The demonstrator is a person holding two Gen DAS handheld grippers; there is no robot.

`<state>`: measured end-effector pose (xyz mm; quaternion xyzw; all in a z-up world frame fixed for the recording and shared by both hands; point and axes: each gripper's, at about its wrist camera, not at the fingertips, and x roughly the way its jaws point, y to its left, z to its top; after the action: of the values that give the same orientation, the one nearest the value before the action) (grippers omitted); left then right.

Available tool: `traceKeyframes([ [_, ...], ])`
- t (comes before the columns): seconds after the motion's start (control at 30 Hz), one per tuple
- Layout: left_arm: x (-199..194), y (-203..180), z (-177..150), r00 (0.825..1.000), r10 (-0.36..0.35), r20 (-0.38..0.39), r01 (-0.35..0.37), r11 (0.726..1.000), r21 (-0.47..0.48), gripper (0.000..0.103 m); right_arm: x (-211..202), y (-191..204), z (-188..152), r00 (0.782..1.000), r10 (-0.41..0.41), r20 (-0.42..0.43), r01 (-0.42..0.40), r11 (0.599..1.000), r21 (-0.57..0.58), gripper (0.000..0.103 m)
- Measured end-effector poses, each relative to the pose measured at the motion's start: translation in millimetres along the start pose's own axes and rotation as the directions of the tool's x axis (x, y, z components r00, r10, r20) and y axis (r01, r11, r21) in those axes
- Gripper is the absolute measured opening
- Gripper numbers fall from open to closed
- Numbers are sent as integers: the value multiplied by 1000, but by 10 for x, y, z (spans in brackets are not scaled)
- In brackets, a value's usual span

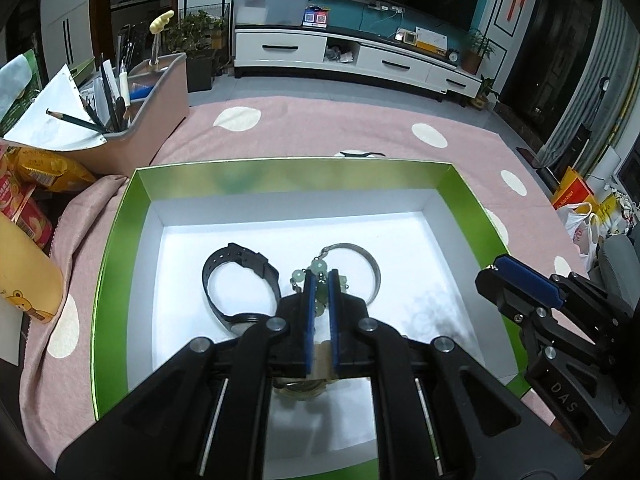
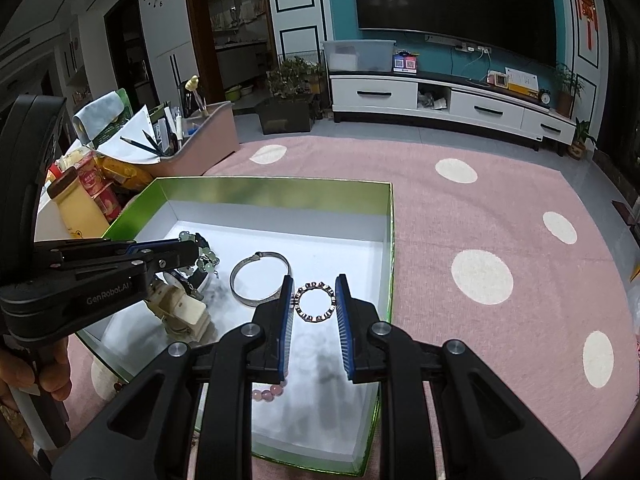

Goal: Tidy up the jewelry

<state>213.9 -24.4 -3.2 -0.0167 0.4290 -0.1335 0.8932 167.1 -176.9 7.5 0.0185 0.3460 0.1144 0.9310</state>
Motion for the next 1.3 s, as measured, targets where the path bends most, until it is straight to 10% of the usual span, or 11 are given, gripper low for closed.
traceKeyframes([
  [0.67, 51, 45, -37, 1000, 23, -14, -23, 1000, -12, 7, 38, -41, -22, 1000, 2, -16, -2, 1000, 20, 22],
  [1.3, -230, -1, -22, 999, 19, 34, -18, 1000, -23, 84, -286, -77, -60, 999, -16, 44, 13, 998, 65, 66],
])
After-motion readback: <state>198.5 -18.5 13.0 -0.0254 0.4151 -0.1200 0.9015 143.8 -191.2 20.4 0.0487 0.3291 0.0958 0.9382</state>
